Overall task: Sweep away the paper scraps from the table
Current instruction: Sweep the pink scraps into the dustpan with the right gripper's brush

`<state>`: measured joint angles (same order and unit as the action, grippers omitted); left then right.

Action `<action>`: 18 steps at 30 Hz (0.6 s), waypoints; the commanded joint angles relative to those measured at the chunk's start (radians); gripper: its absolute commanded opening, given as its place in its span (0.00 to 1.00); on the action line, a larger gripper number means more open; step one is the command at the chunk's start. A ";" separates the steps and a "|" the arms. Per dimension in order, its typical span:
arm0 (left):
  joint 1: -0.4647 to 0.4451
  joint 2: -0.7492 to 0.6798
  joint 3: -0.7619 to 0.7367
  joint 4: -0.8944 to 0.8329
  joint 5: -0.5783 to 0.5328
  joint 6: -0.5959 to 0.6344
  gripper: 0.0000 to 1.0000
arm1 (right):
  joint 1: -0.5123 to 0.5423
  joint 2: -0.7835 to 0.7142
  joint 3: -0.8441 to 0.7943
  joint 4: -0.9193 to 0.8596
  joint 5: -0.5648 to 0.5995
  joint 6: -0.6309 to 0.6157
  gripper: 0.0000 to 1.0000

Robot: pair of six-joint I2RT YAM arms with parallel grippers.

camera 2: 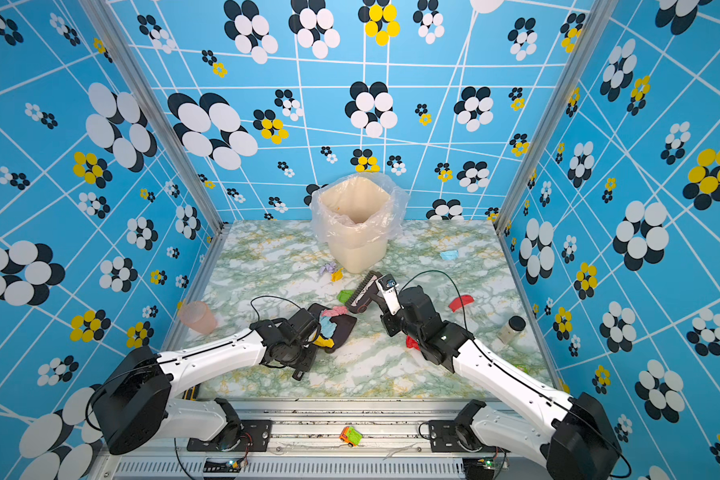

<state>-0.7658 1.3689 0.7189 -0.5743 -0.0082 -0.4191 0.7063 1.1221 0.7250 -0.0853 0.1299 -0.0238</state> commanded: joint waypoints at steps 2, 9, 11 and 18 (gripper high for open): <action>0.007 -0.027 -0.007 -0.027 -0.011 -0.005 0.00 | 0.003 0.032 0.073 0.087 -0.013 -0.021 0.00; 0.008 -0.035 -0.012 -0.024 -0.023 -0.016 0.00 | 0.003 -0.001 0.064 -0.002 -0.069 -0.115 0.00; 0.008 -0.032 -0.010 -0.024 -0.026 -0.016 0.00 | 0.004 -0.026 0.065 -0.049 -0.083 -0.143 0.00; 0.008 -0.012 -0.007 -0.015 -0.059 -0.011 0.00 | 0.004 -0.094 0.127 -0.281 -0.142 -0.207 0.00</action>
<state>-0.7658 1.3518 0.7189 -0.5755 -0.0292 -0.4263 0.7063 1.0595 0.7872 -0.2611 0.0296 -0.1852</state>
